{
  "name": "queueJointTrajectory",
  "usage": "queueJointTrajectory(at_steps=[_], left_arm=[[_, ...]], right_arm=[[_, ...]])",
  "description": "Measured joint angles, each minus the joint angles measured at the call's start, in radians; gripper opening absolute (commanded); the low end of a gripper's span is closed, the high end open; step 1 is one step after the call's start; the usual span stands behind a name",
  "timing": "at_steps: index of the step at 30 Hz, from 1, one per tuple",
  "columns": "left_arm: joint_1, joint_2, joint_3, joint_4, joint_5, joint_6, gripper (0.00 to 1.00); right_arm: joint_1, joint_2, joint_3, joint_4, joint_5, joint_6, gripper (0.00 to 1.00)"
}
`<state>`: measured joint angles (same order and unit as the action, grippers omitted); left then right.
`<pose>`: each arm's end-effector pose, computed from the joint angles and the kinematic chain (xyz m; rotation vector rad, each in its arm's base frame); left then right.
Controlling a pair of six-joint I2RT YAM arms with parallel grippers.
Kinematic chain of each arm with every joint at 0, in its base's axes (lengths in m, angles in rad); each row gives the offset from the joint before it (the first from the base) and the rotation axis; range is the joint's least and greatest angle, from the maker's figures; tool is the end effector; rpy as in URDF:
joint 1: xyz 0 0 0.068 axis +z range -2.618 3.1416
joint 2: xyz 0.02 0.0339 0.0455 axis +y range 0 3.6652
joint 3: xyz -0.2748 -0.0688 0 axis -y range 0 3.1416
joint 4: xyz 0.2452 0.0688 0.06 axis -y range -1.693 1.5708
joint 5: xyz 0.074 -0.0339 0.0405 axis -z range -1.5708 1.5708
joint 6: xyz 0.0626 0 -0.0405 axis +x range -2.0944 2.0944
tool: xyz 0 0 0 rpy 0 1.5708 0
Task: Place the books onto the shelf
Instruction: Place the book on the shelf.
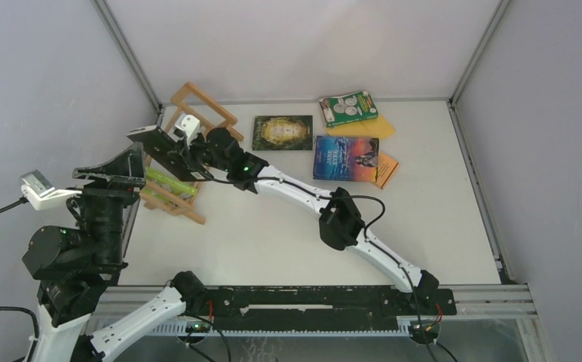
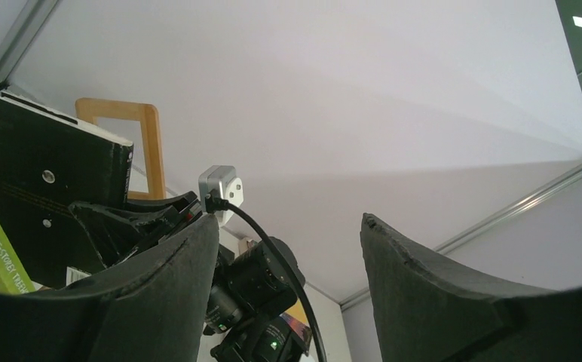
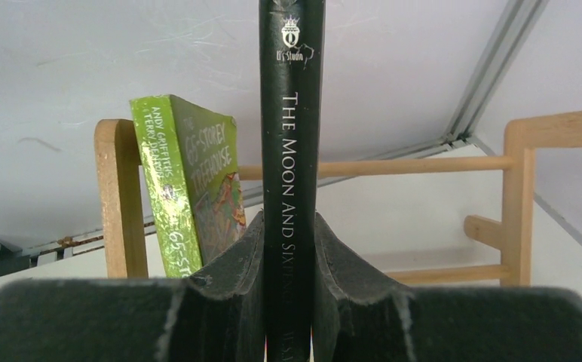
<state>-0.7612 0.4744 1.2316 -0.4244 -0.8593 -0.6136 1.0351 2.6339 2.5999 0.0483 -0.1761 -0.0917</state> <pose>0.0480 0.0198 0.4886 -0.6605 1.2155 -0.6243 0.3187 0.5584 0.3007 -0.9870 1.2910 0.8734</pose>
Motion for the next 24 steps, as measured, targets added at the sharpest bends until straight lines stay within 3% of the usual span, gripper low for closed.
queueJointTrajectory(at_steps=[10,16,21,24], left_arm=[[0.0,-0.04,-0.065,0.063,-0.001,0.054,0.74],[0.0,-0.04,-0.076,0.101,-0.001,0.075,0.74],[0.0,-0.039,-0.084,0.122,-0.002,0.077,0.74],[0.0,-0.032,-0.084,0.128,-0.002,0.077,0.74]], right_arm=[[0.016,0.066,0.014,0.069,-0.033,-0.011,0.0],[0.015,0.069,0.014,0.076,-0.043,-0.007,0.3],[0.015,0.069,0.014,0.103,-0.052,0.005,0.43],[0.016,0.069,0.028,0.142,-0.058,0.013,0.45]])
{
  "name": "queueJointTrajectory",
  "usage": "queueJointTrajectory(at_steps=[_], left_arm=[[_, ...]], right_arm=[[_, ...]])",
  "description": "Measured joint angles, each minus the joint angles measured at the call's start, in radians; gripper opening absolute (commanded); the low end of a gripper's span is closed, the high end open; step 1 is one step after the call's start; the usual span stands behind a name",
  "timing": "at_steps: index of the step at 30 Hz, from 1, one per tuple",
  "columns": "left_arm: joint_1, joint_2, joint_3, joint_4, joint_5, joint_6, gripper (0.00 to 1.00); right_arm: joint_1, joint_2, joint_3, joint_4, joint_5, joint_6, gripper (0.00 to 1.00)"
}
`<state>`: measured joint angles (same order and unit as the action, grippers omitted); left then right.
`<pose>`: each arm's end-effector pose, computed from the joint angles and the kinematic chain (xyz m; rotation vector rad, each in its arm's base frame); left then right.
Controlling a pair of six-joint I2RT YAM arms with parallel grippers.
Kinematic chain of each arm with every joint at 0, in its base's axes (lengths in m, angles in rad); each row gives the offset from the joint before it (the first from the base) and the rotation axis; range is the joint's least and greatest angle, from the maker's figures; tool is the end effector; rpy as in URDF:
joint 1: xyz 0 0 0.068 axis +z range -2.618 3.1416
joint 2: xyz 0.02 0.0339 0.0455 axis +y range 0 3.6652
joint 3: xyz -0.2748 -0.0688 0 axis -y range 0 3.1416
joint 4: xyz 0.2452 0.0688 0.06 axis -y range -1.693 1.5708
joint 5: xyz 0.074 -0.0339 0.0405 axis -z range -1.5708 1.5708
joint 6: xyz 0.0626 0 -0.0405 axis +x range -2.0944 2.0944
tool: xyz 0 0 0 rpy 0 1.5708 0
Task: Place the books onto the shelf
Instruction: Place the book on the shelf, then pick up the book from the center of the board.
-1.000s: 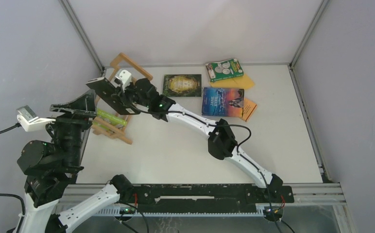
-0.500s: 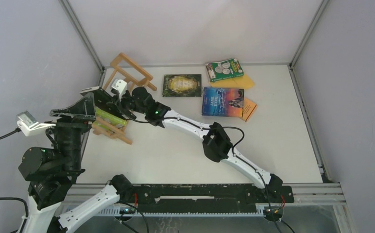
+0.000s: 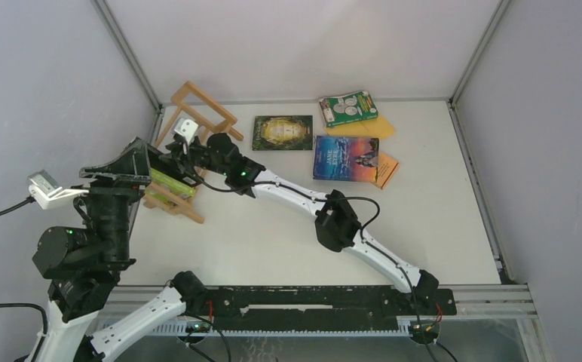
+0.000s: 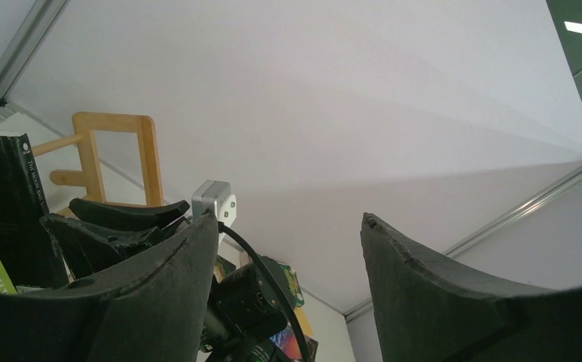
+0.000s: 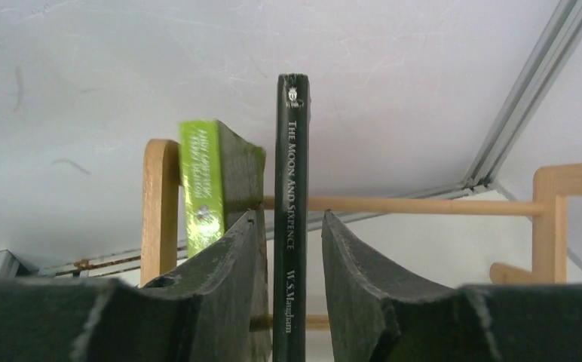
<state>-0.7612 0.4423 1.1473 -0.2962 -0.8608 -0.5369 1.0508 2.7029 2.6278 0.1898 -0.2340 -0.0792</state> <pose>0.0507 0.0172 0.4814 -0.6369 1.1713 -0.6062 0.3113 0.5729 0.2871 -0.9831 1.1765 0.9542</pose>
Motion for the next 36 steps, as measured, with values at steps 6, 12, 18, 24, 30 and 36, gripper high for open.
queueJointTrajectory(at_steps=[6,12,18,24,30,36], left_arm=[[0.0,0.029,0.0,0.003,0.0,-0.003,0.74],[0.0,0.052,0.003,0.003,0.0,-0.004,0.74],[0.0,0.084,0.062,-0.012,-0.008,-0.002,0.74],[0.0,0.138,0.166,-0.061,-0.027,-0.004,0.76],[0.0,0.227,0.207,-0.113,-0.03,-0.014,0.79],[0.001,0.377,0.193,-0.109,0.003,-0.016,0.82]], right_arm=[[0.001,0.0,0.002,0.025,-0.006,0.003,0.47],[0.004,-0.039,-0.055,0.025,-0.003,0.002,0.5],[0.003,-0.166,-0.206,0.024,0.021,0.008,0.56],[-0.018,-0.397,-0.451,0.04,0.092,0.036,0.61],[-0.059,-0.642,-0.737,0.077,0.178,0.074,0.62],[-0.138,-0.729,-0.859,0.048,0.319,0.096,0.63]])
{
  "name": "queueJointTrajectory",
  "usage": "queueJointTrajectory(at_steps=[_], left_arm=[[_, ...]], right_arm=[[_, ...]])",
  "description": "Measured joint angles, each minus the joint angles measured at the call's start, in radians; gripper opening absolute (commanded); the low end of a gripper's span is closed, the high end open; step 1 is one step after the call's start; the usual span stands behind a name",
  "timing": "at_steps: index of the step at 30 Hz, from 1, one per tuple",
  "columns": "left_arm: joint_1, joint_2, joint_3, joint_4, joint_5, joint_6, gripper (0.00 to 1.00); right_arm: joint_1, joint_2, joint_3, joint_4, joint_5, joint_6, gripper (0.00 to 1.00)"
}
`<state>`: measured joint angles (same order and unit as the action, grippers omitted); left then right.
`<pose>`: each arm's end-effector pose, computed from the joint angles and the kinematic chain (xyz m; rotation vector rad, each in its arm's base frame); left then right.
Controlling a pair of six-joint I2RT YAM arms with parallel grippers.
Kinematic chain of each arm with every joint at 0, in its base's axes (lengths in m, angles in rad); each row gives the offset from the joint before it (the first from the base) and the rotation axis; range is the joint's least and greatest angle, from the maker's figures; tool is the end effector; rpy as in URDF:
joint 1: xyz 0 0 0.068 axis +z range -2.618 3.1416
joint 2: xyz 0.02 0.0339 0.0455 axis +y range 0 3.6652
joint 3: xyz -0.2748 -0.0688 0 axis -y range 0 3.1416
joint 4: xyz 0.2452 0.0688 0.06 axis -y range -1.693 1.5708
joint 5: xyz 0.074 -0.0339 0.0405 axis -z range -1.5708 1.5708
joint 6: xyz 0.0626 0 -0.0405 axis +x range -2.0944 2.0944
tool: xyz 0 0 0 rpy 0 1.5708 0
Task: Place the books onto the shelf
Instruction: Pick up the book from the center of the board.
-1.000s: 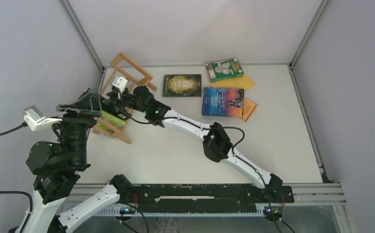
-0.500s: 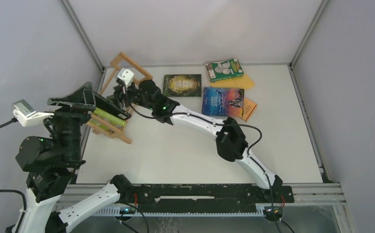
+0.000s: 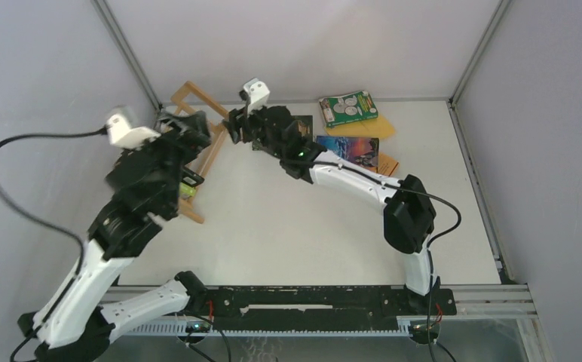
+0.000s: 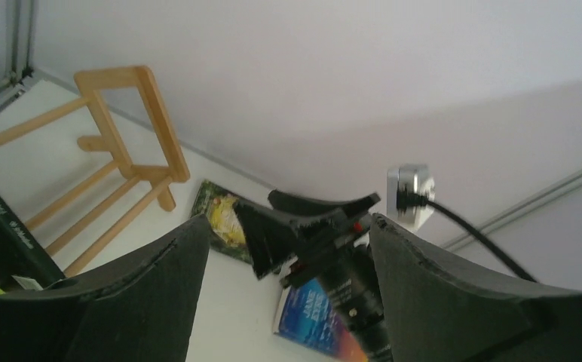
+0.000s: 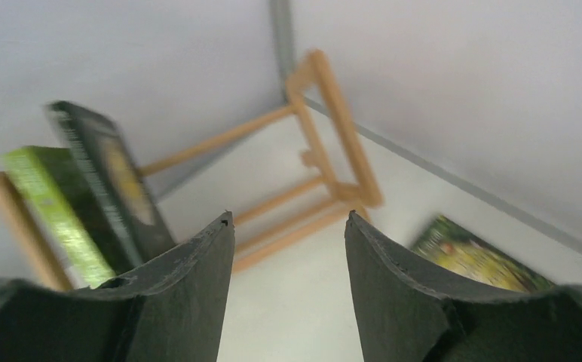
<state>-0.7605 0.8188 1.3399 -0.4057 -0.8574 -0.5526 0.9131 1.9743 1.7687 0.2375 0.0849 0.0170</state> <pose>0.1263 -0.0548 0.5015 -0.5464 1.4084 -0.4344 0.3199 0.4055 0.3793 -0.6205 1.4506 0.6700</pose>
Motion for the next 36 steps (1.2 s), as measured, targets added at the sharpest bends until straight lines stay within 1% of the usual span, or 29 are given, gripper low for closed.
queueJointTrajectory(at_steps=[3,5,12,15,19,24,28,36], left_arm=[[0.025,0.109,-0.001,0.006,0.061,-0.005,0.82],[0.067,0.196,-0.001,0.014,0.132,-0.021,0.82],[0.203,0.514,0.013,-0.003,0.38,-0.077,0.81],[0.24,0.663,0.074,-0.033,0.479,-0.103,0.8],[0.275,0.829,0.188,-0.06,0.571,-0.134,0.8],[0.316,0.973,0.292,-0.076,0.626,-0.175,0.8],[0.344,1.077,0.363,-0.076,0.649,-0.211,0.8],[0.394,1.209,0.392,-0.076,0.676,-0.278,0.8]], right_arm=[[-0.06,0.003,0.001,-0.08,0.055,0.035,0.64],[-0.107,0.012,0.008,-0.131,0.078,0.064,0.64],[-0.258,0.143,0.121,-0.317,0.111,0.167,0.65],[-0.305,0.226,0.213,-0.407,0.101,0.208,0.65],[-0.351,0.326,0.335,-0.499,0.075,0.243,0.65],[-0.398,0.431,0.476,-0.578,0.038,0.267,0.66],[-0.426,0.509,0.581,-0.605,0.017,0.283,0.66],[-0.46,0.637,0.696,-0.608,0.011,0.319,0.67]])
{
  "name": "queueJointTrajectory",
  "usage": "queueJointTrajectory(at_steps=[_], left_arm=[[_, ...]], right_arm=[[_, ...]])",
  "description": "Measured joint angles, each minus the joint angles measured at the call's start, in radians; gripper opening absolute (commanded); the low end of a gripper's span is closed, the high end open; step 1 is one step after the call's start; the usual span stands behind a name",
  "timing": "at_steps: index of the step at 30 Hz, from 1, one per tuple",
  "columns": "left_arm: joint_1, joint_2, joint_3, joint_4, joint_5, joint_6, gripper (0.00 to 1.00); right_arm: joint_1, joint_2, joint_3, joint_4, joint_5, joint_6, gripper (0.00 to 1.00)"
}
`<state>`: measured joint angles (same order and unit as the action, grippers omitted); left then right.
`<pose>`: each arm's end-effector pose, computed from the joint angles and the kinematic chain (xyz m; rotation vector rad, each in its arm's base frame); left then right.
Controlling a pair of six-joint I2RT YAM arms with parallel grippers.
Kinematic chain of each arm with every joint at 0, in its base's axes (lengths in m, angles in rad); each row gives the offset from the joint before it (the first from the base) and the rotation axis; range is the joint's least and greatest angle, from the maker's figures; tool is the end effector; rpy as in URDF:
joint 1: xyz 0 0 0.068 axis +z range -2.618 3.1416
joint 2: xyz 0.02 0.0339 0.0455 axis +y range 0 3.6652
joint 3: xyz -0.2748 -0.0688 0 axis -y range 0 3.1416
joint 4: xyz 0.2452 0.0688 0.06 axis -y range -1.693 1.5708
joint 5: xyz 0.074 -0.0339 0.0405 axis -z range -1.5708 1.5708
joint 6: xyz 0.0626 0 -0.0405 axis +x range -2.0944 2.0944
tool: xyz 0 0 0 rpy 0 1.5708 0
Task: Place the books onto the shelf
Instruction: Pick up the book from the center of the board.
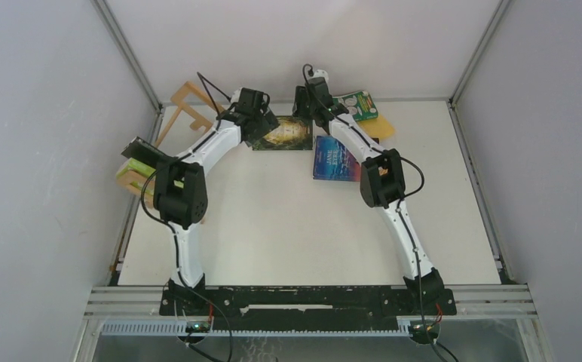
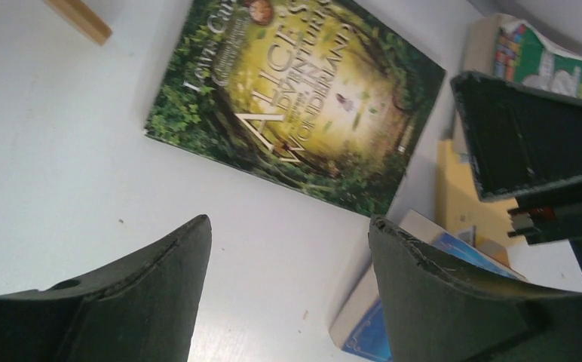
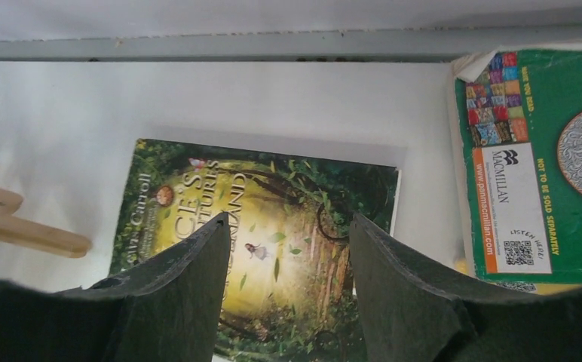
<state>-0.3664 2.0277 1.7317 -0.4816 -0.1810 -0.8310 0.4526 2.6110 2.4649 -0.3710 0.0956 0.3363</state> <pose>0.4614 -0.1650 0.2509 -0.6313 2.2786 -0.3805 0.5663 0.2687 0.2088 -0.0639 2.1067 0.3779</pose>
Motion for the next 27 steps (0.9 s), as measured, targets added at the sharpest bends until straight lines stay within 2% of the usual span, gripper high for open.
queueJointTrajectory(at_steps=[8,27], left_arm=[[0.062,0.083,0.0,0.0,-0.008,-0.061,0.81],[0.097,0.201,0.089,0.008,-0.059,-0.082,0.81]], right_arm=[[-0.015,0.078,0.044,-0.029,0.005,0.031,0.68],[-0.074,0.082,0.098,-0.176,0.021,0.081,0.65]])
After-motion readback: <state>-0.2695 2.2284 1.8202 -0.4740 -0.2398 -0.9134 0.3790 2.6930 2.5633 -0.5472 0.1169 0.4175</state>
